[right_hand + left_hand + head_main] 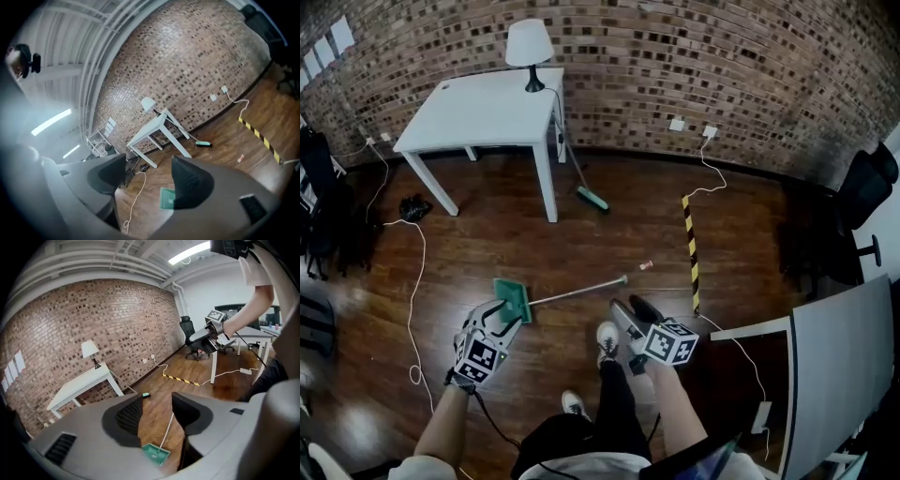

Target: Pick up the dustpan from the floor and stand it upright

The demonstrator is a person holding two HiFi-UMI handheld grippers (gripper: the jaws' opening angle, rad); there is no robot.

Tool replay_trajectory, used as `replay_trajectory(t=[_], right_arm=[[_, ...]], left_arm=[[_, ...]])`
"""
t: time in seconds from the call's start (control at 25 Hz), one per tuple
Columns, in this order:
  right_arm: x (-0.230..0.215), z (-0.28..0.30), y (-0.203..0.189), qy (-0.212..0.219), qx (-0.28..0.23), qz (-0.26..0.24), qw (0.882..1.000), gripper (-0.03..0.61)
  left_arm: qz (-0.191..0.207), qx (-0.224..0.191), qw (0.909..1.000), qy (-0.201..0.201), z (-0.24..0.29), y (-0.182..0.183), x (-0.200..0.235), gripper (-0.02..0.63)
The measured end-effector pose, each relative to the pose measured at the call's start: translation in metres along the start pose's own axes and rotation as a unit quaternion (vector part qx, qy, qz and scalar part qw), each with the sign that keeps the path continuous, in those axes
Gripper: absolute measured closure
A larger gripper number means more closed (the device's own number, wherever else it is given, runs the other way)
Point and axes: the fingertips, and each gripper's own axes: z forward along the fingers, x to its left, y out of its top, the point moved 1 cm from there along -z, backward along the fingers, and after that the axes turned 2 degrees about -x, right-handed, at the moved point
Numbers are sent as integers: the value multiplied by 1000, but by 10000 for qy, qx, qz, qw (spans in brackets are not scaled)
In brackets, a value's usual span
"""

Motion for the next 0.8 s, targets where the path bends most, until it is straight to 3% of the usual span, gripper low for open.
replay_trajectory(t=[0.28, 0.52, 0.8], right_arm=[[-157, 109, -85, -158, -5, 1323, 9911, 193], [-310, 192, -194, -69, 162, 1681, 9856, 192], [-450, 267, -308, -102, 200, 2226, 9747, 190]], left_arm=[[223, 693, 9923, -1003, 158, -131, -8, 374], [96, 1038, 9741, -2004, 308, -267, -52, 360], [158, 1550, 9533, -2588, 440, -403, -83, 360]])
